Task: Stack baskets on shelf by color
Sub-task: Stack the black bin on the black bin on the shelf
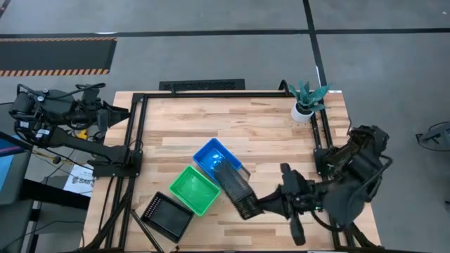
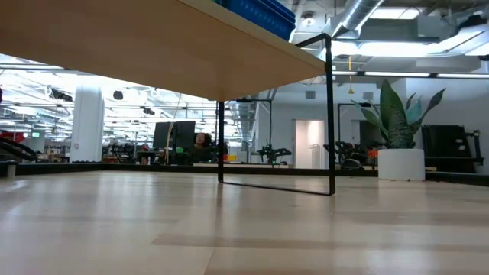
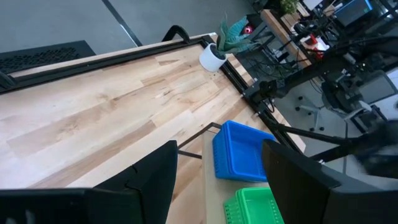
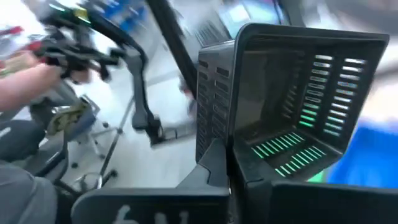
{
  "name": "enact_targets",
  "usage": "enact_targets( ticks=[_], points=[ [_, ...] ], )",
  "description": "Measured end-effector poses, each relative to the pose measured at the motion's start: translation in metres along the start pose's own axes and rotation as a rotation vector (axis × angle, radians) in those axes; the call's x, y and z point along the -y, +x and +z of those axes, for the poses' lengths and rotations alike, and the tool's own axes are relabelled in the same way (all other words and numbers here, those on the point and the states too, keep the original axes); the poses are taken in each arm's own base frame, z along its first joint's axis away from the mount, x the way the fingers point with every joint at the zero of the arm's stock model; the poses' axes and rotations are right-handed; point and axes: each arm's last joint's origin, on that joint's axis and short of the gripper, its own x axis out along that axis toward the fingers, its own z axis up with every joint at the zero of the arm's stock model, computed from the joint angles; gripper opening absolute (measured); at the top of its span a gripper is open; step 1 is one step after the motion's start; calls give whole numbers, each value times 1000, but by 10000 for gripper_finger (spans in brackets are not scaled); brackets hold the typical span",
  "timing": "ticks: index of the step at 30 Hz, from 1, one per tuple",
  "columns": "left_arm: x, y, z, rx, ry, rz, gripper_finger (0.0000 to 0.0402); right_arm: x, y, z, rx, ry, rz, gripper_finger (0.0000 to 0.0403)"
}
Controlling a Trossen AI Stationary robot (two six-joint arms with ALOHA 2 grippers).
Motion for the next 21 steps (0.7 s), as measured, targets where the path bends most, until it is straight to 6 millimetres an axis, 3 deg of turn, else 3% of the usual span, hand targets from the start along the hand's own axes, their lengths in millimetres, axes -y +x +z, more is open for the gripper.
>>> enact_targets(
  ticks=[2,5,12,17,21],
  points=[
    [0,0,0,0,0,0,220,-4,2,11,78,-118,49,1],
    [0,0,0,0,0,0,220,-3,21,15,112,-331,62,1],
    [0,0,0,-1,0,0,220,4,98,-3,69,-912,56,2],
    [0,0,0,0,1,1,220,11,148,-17,78,-1058,58,1],
    [0,0,0,0,1,0,220,15,171,-25,86,-1102,48,3]
  ],
)
